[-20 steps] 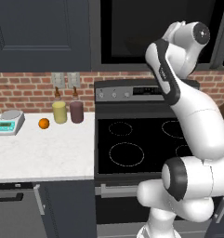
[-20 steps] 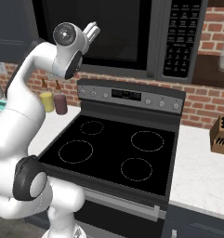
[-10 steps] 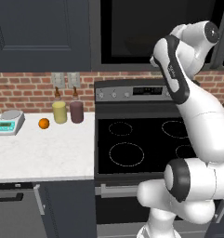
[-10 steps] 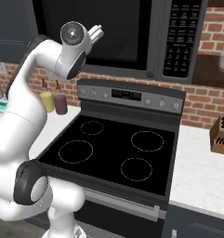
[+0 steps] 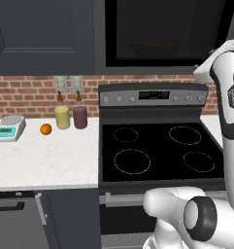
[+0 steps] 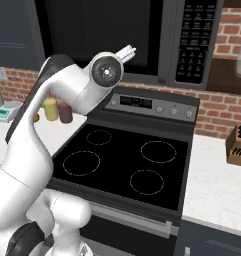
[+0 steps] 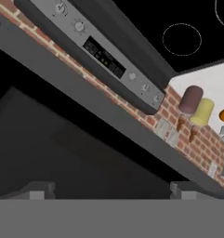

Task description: Pick the garlic from the sink and place it in the bowl. Then pick the bowl and place it in the microwave. Then close the microwave door and press the start button.

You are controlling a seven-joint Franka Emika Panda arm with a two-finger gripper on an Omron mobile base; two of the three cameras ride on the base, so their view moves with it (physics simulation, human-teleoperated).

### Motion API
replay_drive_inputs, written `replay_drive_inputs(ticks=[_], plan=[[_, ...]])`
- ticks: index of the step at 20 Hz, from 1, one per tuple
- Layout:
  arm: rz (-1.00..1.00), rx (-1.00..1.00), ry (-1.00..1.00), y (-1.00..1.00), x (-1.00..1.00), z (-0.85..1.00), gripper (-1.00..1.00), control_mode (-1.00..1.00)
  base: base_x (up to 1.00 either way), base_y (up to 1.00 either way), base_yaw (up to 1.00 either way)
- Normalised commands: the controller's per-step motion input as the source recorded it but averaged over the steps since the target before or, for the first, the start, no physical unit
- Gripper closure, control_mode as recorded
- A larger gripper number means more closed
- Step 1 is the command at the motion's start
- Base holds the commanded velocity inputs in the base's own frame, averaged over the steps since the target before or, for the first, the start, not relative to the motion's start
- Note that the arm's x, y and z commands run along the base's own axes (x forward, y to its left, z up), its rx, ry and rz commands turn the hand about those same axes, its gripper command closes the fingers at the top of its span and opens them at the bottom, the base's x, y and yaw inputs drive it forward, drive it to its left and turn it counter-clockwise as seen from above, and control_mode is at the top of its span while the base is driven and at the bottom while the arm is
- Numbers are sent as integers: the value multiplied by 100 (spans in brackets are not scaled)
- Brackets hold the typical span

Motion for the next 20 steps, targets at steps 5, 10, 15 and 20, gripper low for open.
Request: replay_drive_inputs(ticks=[5, 10, 15, 20], plan=[[6, 11, -3, -89, -97, -7, -100, -100, 0, 0, 0], [11, 0, 0, -65, -41, -21, -100, -100, 0, 0, 0], [20, 0, -9, -34, 0, -6, -100, -100, 0, 0, 0], [8, 0, -27, -32, 4, -5, -100, -100, 0, 0, 0]])
